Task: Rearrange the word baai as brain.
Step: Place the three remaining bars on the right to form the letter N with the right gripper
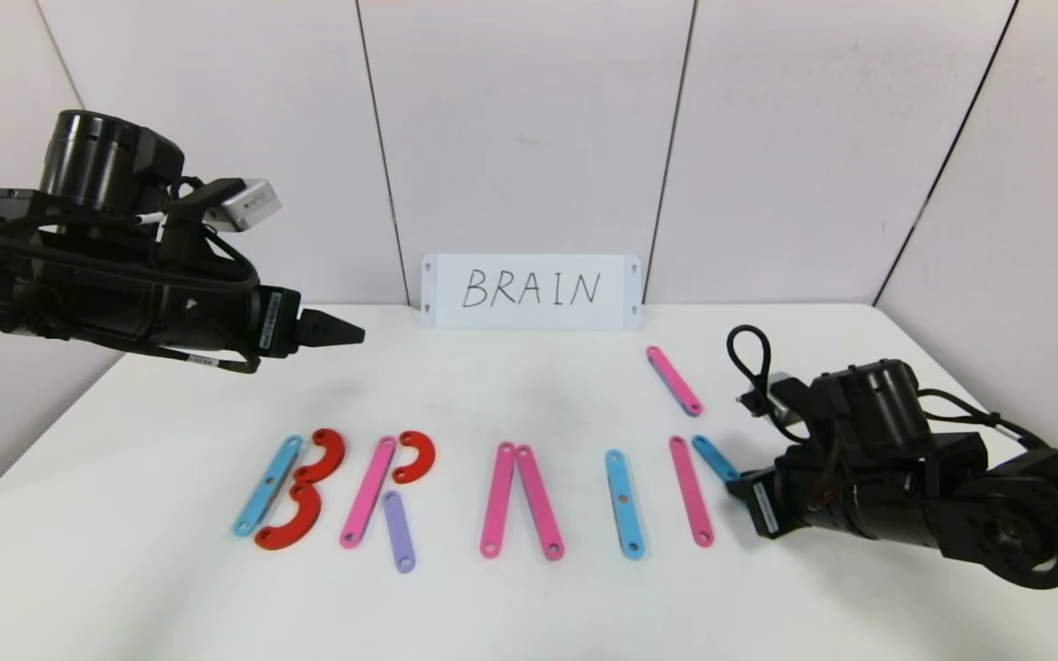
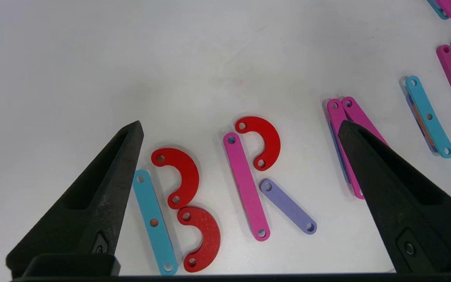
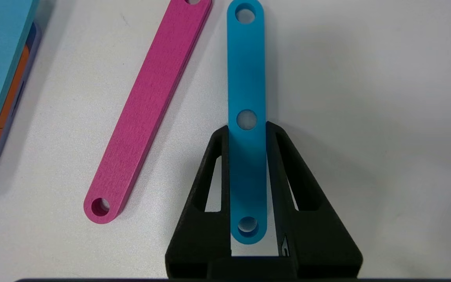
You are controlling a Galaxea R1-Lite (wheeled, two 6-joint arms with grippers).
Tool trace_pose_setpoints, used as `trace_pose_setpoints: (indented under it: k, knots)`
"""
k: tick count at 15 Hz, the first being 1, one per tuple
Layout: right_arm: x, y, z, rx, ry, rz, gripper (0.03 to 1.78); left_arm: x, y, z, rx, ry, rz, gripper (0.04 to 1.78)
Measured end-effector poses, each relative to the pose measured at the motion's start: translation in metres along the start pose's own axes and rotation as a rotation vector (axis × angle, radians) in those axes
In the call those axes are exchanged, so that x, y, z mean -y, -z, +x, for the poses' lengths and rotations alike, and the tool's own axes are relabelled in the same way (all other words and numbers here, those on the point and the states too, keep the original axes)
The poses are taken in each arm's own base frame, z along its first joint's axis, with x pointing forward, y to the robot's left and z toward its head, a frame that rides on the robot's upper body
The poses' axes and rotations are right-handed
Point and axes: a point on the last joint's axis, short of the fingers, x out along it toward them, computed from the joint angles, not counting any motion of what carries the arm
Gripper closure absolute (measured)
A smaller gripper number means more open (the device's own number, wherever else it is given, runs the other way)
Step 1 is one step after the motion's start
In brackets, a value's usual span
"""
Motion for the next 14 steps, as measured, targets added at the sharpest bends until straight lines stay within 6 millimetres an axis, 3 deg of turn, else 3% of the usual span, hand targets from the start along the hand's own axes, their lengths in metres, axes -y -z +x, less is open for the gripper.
trace_pose_setpoints:
  k: [3, 8, 11, 14]
  knots:
    - [0.001, -0.004, 0.0, 0.042, 0.004, 0.004, 1.1, 0.0, 0.0, 0.0, -0.001, 0.001, 0.001, 0.08]
    - [0.005, -0.003, 0.0, 0.058, 0.013, 0.016, 0.32, 0.002, 0.001, 0.001, -0.004, 0.006, 0.003, 0.08]
    - [0.006, -0.01, -0.001, 0.08, 0.014, 0.018, 0.1, 0.002, 0.001, 0.001, -0.005, 0.006, 0.004, 0.08]
    - [0.007, -0.029, 0.002, 0.13, 0.016, 0.011, 0.08, 0.002, 0.001, 0.002, -0.006, 0.007, 0.004, 0.08]
